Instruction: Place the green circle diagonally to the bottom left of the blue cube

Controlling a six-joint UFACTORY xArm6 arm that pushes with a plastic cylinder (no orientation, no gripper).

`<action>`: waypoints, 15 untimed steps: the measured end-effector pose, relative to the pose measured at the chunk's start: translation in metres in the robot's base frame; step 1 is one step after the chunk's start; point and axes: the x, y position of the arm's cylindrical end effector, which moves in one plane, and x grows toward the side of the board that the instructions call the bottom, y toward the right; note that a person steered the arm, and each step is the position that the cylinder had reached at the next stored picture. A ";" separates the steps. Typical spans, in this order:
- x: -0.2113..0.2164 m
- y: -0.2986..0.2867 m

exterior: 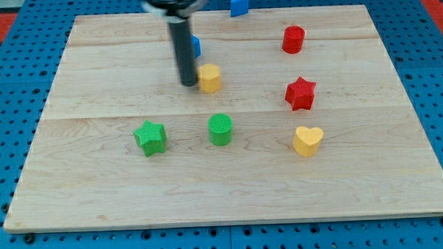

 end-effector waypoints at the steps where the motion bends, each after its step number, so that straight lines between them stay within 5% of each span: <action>1: -0.017 0.072; 2: -0.023 0.130; 8: 0.033 0.138; 12: 0.137 0.082; 15: 0.056 -0.072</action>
